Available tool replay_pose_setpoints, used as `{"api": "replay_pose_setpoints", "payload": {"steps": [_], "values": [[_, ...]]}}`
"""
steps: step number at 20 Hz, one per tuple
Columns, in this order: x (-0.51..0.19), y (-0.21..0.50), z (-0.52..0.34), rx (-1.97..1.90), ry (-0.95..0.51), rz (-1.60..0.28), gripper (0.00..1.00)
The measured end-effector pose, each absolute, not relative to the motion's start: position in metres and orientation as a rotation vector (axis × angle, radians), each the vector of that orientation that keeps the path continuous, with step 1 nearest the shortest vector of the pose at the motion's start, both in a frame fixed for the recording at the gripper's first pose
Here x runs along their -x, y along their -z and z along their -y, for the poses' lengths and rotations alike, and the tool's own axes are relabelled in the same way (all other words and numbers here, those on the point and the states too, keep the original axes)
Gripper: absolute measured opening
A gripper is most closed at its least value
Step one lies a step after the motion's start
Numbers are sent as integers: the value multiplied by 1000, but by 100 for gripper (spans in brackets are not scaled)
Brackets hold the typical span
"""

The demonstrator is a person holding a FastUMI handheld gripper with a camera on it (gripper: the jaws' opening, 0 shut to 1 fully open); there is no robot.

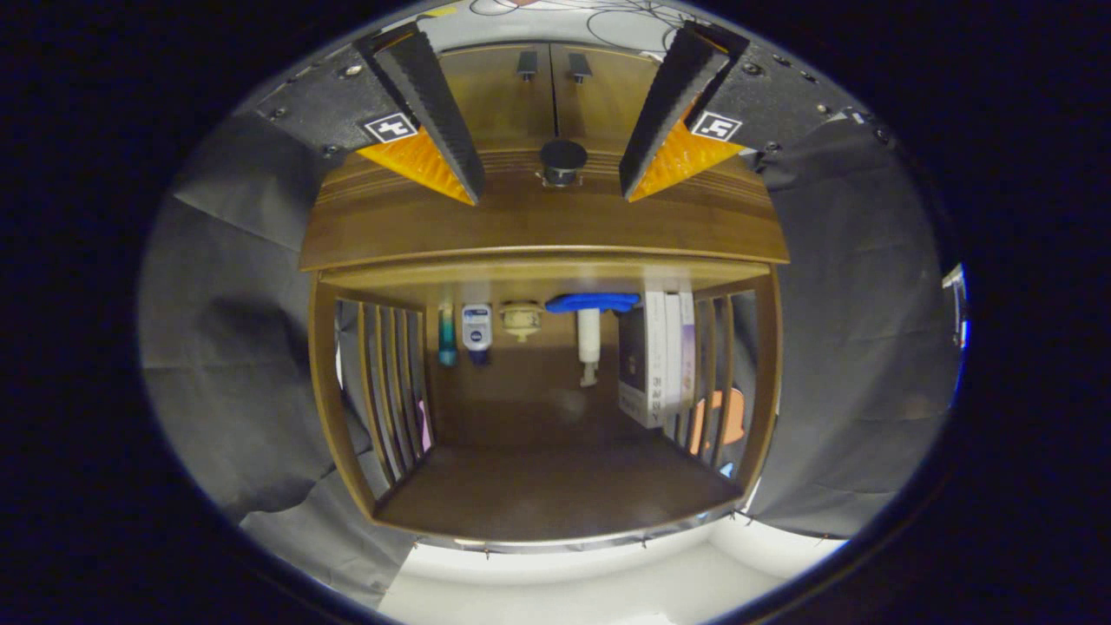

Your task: Pull open the drawer, take out the items inside it, and place them on the countertop above the cabinet.

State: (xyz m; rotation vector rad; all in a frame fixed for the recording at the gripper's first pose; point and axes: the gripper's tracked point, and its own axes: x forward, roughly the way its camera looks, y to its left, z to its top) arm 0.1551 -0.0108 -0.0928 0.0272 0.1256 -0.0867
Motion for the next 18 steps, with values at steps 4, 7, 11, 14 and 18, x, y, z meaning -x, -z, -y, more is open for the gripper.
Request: {"api": "replay_pose_setpoints", "payload": {"steps": [4,7,11,14,18], "values": [[-190,119,14,-14,95,-165,91],[-203,132,15,-20,108,-197,83],[-216,143,8,-50,104,-221,69],[-221,145,8,-55,123,-236,52],[-220,147,7,-56,129,-238,45]]}}
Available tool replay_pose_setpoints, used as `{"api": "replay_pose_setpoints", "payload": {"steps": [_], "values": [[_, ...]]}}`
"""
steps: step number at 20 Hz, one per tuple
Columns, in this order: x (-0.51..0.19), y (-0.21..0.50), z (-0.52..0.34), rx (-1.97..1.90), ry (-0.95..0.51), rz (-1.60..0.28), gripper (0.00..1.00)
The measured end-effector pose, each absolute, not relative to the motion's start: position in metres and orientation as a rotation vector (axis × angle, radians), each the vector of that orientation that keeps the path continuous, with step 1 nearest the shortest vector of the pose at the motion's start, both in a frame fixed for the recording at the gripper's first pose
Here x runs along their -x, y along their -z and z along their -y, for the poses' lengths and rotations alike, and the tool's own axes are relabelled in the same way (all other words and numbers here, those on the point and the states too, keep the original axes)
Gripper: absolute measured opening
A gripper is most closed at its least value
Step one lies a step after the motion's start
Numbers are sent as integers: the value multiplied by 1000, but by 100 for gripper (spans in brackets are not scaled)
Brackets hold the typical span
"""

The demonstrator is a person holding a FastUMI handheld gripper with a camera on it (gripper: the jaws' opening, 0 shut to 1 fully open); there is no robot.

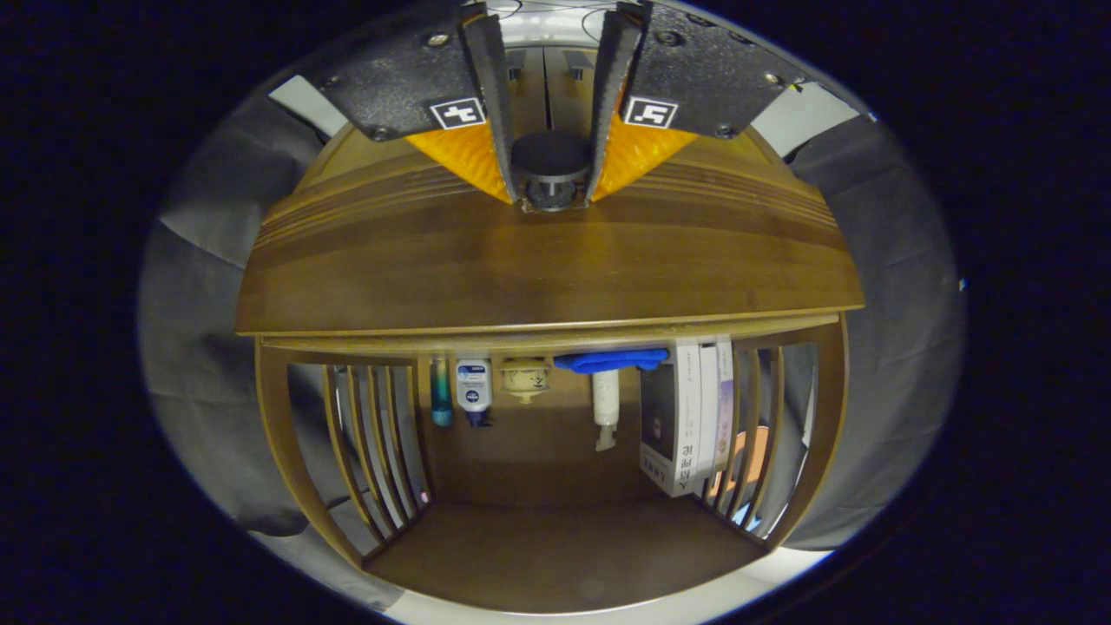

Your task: Pull open the drawer, take out the items inside it, and place them on the countertop above the cabinet.

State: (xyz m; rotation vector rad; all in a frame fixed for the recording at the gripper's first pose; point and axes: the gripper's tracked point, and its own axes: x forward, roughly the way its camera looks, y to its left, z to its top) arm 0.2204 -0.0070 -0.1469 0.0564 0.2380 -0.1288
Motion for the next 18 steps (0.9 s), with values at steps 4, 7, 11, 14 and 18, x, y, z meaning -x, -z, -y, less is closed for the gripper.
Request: {"api": "replay_pose_setpoints", "payload": {"steps": [4,7,11,14,18], "values": [[-219,147,7,-65,128,-271,39],[-211,148,7,-63,137,-273,37],[-185,148,5,-59,124,-276,36],[-161,148,2,-42,109,-275,36],[-121,150,-2,-51,96,-278,36]]}}
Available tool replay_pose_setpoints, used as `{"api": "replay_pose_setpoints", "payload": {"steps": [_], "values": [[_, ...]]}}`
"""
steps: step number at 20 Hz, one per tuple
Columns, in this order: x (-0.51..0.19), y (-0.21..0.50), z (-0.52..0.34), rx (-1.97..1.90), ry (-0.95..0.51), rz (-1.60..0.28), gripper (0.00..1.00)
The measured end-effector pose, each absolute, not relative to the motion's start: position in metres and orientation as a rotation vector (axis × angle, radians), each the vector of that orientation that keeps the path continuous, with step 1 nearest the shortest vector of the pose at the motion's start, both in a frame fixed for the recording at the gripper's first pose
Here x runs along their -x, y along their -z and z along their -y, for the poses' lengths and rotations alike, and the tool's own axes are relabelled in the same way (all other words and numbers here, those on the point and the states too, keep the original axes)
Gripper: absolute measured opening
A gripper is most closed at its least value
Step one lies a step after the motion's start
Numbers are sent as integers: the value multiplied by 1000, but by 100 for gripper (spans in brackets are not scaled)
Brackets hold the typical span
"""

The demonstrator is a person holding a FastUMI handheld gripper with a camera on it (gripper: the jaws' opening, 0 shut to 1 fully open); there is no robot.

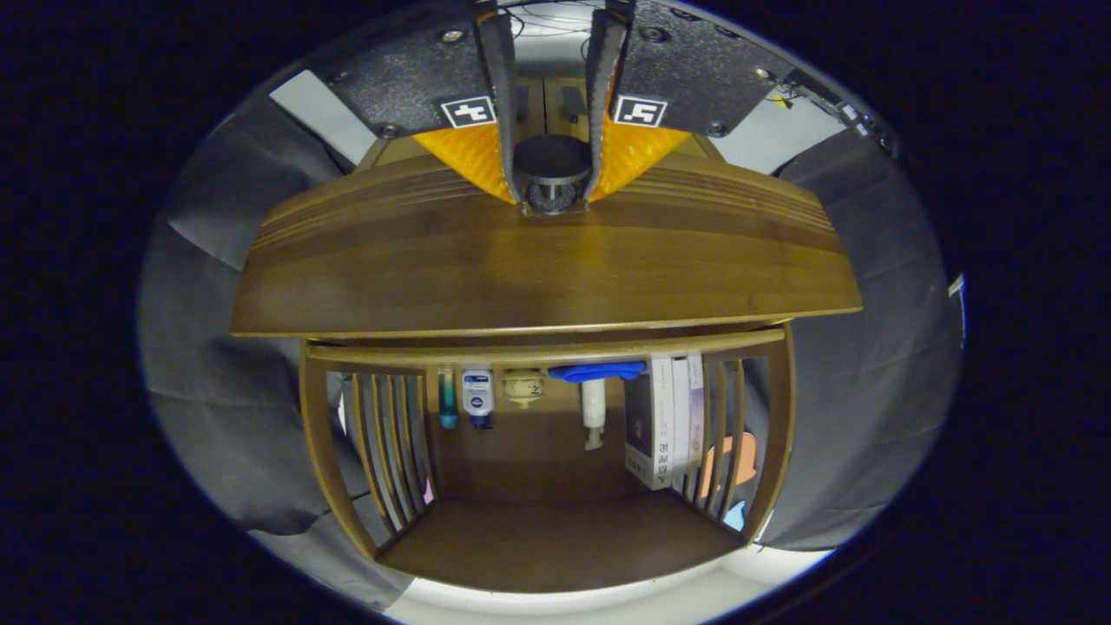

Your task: Pull open the drawer, take out the items inside it, and place them on the countertop above the cabinet.

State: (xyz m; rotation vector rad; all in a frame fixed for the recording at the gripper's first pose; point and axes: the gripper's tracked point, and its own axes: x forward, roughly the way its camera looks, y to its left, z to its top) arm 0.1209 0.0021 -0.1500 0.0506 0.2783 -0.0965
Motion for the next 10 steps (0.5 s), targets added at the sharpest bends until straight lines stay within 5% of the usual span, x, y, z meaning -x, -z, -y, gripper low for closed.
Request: {"api": "replay_pose_setpoints", "payload": {"steps": [10], "values": [[-40,163,-15,-38,38,-297,36]]}}
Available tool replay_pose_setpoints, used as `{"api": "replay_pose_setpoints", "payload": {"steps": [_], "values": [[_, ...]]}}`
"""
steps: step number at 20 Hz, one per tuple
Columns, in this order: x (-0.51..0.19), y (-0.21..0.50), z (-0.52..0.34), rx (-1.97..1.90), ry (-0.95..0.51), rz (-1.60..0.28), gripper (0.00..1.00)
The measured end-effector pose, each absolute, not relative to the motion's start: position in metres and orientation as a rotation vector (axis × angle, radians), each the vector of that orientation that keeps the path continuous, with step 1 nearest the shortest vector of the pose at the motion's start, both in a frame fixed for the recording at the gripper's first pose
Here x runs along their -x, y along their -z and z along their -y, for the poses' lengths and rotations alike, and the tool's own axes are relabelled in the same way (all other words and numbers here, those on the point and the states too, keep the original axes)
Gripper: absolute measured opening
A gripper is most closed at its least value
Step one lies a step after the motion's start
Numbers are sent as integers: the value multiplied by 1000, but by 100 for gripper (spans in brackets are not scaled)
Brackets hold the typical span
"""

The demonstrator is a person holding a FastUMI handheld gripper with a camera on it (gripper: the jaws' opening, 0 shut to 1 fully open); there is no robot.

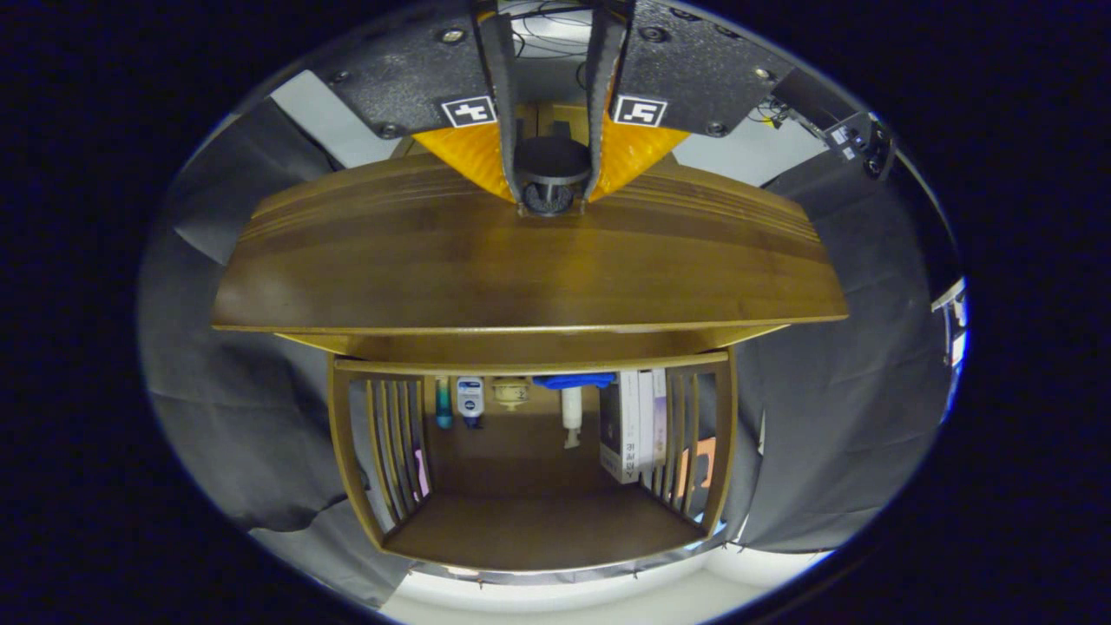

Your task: Pull open the drawer, take out the items inside it, and place them on the countertop above the cabinet.

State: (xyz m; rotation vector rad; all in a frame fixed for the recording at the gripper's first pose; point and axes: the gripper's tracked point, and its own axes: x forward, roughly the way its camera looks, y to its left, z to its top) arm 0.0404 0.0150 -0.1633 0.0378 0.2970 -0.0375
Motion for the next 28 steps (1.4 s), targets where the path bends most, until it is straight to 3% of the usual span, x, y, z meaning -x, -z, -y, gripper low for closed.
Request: {"api": "replay_pose_setpoints", "payload": {"steps": [14,19,22,25,28], "values": [[-2,175,-24,-48,-7,-350,36],[7,174,-28,-23,-51,-425,51],[16,148,-32,-8,-108,-409,68],[22,116,-32,5,-144,-382,92],[18,83,-31,-16,-157,-323,93]]}}
